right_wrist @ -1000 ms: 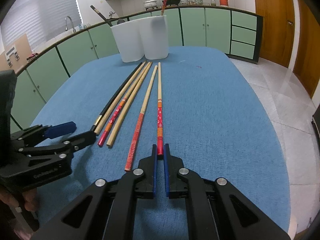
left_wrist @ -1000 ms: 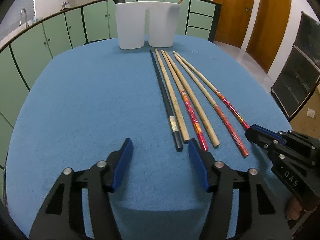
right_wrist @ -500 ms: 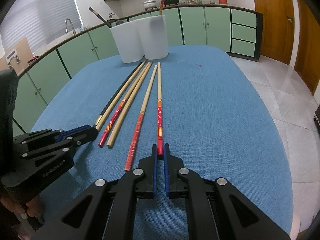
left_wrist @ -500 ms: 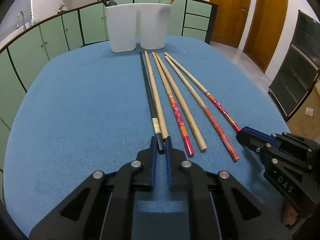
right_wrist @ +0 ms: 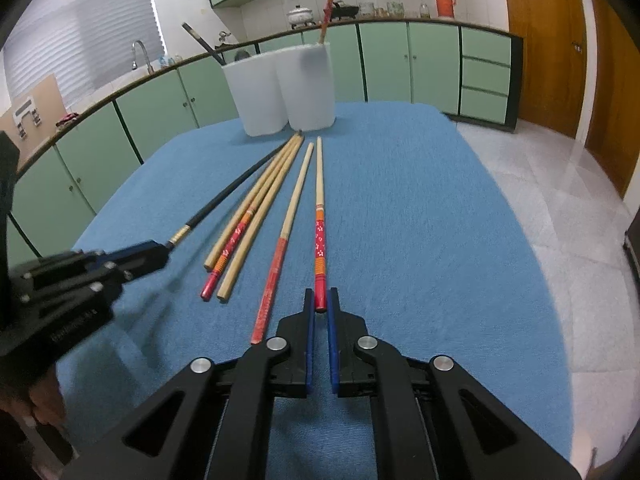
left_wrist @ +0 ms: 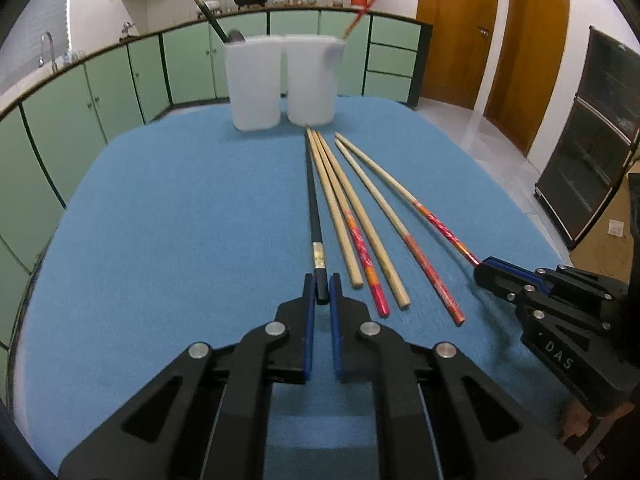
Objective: Organize utensils
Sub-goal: 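Lift both chopsticks and carry them over the white holder with both tools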
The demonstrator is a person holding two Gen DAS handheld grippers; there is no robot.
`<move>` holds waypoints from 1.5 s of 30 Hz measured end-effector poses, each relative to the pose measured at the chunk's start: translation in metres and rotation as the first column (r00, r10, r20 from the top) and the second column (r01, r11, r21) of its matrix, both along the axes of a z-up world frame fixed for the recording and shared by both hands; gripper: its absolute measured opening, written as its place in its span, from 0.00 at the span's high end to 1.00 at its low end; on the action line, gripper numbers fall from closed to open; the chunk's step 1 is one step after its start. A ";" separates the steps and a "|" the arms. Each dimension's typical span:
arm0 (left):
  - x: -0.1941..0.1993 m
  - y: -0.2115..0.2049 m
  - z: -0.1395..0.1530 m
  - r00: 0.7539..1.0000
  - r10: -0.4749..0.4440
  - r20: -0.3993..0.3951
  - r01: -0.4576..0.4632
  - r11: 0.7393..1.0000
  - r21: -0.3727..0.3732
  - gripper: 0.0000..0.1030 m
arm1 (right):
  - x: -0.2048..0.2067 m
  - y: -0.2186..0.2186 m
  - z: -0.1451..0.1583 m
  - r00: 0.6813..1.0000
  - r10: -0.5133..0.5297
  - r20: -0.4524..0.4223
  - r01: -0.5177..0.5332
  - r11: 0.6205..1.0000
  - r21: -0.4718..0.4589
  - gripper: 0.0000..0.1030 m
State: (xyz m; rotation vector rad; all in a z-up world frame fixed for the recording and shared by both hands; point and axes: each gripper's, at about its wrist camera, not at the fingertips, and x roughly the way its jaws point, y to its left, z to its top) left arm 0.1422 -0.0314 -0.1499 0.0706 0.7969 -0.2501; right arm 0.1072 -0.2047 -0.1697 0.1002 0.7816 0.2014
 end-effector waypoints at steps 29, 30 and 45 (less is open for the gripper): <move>0.011 0.031 0.143 0.936 0.082 0.342 -0.037 0.990 -0.138 0.95 | 0.016 -0.038 0.149 0.948 -0.037 0.315 0.007 0.995 0.096 0.95; 0.013 0.031 0.145 0.936 0.082 0.343 -0.035 0.989 -0.142 0.95 | 0.018 -0.038 0.152 0.947 -0.036 0.318 0.005 0.995 0.098 0.95; 0.025 0.028 0.168 0.926 0.069 0.370 -0.005 0.985 -0.171 0.95 | 0.039 -0.031 0.186 0.939 -0.006 0.345 -0.020 0.997 0.070 0.95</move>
